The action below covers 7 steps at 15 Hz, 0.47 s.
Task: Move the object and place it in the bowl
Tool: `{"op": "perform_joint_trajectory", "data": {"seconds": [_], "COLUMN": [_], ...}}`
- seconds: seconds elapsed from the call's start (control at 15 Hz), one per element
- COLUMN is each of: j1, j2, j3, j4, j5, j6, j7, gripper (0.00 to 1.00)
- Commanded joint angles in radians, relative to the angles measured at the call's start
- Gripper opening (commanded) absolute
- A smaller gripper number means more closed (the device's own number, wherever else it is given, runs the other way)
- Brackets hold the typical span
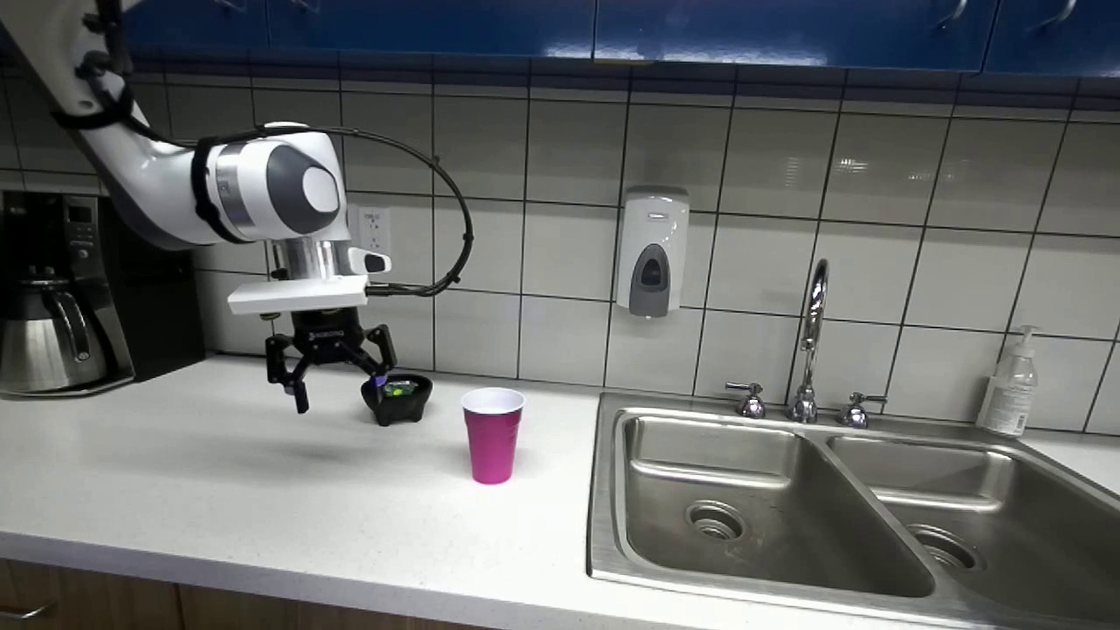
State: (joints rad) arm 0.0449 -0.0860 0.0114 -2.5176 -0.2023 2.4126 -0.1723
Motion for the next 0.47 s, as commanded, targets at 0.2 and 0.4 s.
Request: {"op": "perform_joint_trajectory", "data": {"seconds": [0.2,0.4], "j1": [-0.006,-0.006], "j2": [-0.112,-0.17], "j3": [0.009,0.011], "j4": [-0.145,-0.201], "j5": [0.015,0.017], "j6": [0.016,0.018], "j7": [0.061,0.08], "gripper": [1.0,1.0]}}
